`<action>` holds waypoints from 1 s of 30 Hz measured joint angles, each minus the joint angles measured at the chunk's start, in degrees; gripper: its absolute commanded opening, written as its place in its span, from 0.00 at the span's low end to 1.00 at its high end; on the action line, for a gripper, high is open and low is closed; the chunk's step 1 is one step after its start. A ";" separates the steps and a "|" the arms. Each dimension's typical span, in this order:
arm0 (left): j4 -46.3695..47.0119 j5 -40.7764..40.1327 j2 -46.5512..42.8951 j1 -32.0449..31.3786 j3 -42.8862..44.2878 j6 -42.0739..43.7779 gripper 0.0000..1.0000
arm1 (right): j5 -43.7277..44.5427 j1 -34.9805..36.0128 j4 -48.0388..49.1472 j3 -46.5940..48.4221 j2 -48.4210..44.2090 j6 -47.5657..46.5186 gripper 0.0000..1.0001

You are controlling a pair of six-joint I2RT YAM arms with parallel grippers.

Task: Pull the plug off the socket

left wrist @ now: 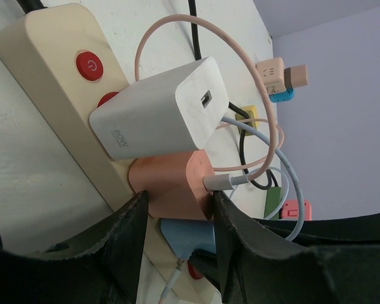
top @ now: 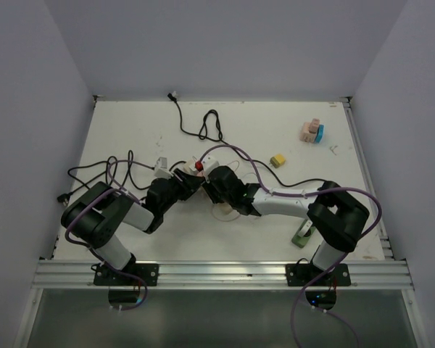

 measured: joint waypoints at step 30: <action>-4.52 -4.04 0.76 -1.75 6.19 0.09 0.46 | 3.02 -1.81 -6.88 5.40 -0.48 2.01 0.00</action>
